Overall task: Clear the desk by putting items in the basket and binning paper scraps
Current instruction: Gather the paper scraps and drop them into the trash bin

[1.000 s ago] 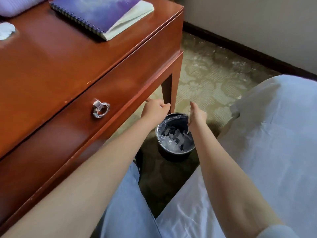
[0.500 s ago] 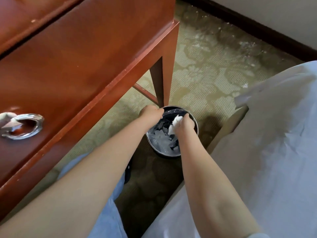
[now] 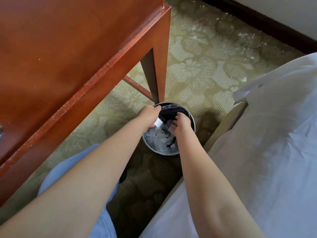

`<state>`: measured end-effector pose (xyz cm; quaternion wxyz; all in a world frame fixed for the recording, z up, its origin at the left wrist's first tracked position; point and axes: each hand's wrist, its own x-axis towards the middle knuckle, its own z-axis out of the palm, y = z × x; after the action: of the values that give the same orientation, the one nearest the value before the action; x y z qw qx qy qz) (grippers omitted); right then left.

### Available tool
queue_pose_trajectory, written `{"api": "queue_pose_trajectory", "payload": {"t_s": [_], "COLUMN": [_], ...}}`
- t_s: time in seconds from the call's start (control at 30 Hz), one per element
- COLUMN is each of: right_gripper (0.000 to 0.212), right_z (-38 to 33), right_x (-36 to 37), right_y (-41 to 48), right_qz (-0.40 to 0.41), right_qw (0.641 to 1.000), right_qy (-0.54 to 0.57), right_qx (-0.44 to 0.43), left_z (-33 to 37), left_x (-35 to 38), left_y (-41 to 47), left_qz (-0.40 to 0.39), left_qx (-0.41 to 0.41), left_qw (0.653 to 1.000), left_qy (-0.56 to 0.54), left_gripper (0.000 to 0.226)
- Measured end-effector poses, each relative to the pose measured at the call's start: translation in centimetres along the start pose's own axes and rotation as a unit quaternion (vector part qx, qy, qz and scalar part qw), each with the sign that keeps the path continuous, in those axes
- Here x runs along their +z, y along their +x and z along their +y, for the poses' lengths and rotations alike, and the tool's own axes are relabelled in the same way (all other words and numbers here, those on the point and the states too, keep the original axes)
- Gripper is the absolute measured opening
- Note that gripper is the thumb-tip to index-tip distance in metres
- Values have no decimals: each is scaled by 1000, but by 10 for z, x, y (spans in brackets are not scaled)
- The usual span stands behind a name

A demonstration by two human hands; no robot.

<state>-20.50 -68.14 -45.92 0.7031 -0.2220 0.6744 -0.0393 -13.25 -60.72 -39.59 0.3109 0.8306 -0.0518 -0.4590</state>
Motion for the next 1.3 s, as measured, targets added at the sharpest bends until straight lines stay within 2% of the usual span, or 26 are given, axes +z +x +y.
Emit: {"api": "queue_pose_trajectory", "payload": {"t_s": [0.13, 0.5, 0.6, 0.73, 0.87, 0.93, 1.03, 1.1, 1.17, 1.3], "right_gripper": [35, 18, 14, 25, 16, 19, 26, 22, 14, 12], "right_z": [-3, -8, -10, -8, -4, -4, -2, 2, 7, 21], "right_x": [0, 5, 6, 3, -3, -5, -8, -9, -7, 5], "right_y": [6, -24, -44, -77, -122, -150, -198, -238, -279, -352], "right_qz": [14, -21, -35, -57, -62, -61, -77, -95, -120, -183], "right_qw": [1000, 991, 991, 989, 984, 978, 961, 943, 918, 861], "right_qy": [-14, -97, -87, -54, -31, -30, -16, -17, -31, -54], "right_qx": [-1, -86, -92, -122, -165, -195, -263, -320, -376, -471], "left_z": [0, 5, 6, 4, 2, 2, 2, 2, 2, -4], "left_x": [-1, -13, -21, -33, -48, -59, -79, -96, -113, -152], "left_y": [-3, -25, -40, -64, -103, -128, -170, -201, -233, -291], "left_qz": [-26, -28, -6, 47, 92, 105, 131, 144, 153, 170], "left_qx": [-3, 33, 61, 107, 170, 204, 278, 328, 378, 454], "left_qw": [1000, 998, 996, 992, 981, 973, 951, 931, 909, 865], "left_qy": [7, 55, 60, 40, 15, -7, -41, -68, -91, -128], "left_gripper": [32, 17, 11, 14, 15, 15, 16, 15, 14, 13]}}
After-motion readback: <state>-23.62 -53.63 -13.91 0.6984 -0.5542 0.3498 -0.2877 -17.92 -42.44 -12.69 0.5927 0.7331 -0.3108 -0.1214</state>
